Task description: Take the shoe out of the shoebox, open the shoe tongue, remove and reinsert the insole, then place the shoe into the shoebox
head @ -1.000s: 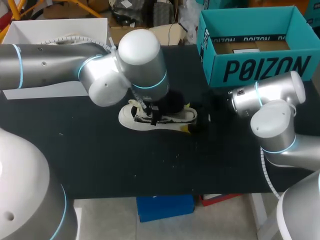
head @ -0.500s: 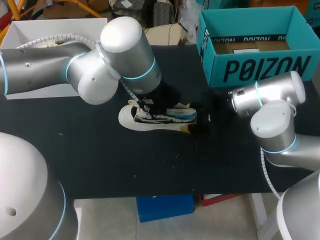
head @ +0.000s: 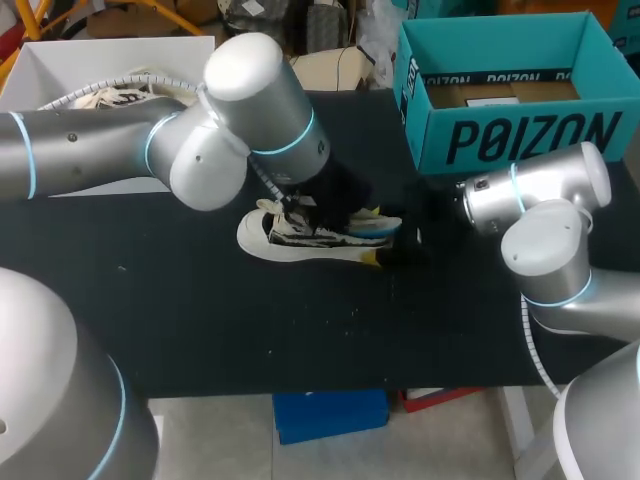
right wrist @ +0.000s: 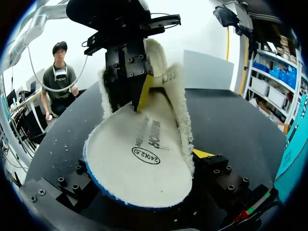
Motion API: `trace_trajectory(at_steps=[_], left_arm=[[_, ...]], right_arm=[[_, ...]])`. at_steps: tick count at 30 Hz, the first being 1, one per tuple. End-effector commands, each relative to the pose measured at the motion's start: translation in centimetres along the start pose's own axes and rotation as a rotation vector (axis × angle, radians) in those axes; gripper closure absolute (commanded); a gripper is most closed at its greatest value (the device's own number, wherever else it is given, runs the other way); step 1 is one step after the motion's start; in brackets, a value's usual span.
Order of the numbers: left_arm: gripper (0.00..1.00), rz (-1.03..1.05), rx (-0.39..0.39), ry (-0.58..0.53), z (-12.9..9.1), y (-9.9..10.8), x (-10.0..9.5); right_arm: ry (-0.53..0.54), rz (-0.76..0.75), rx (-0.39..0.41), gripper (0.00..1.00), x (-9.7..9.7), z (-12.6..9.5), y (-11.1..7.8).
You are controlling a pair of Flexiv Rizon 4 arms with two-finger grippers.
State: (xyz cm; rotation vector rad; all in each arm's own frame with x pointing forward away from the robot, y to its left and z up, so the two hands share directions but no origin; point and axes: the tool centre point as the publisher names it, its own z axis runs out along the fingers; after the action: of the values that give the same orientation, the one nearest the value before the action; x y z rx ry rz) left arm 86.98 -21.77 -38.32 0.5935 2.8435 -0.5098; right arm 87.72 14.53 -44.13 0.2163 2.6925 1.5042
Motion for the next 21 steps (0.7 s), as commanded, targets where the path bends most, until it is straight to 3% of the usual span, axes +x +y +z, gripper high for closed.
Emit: trace_trajectory(at_steps=[1,8,13,21], left_arm=[[0.71,0.021,0.045,-0.018,0.2,0.2,0.6],[0.69,0.004,0.037,-0.069,1.5,-0.9,0.1],[0.72,-0.012,0.019,-0.136,1.2,-1.9,-0.5],[0.75,-0.021,0.025,-0.156,1.2,-2.8,-1.5]], right_arm=[[0.001,0.001,0.002,1.00,0.0,0.0,0.0],[0.001,0.001,0.002,1.00,0.0,0.0,0.0],[0.001,0.001,0.002,1.00,0.0,0.0,0.0],[0.001,0.001,0.002,1.00,0.0,0.0,0.0]])
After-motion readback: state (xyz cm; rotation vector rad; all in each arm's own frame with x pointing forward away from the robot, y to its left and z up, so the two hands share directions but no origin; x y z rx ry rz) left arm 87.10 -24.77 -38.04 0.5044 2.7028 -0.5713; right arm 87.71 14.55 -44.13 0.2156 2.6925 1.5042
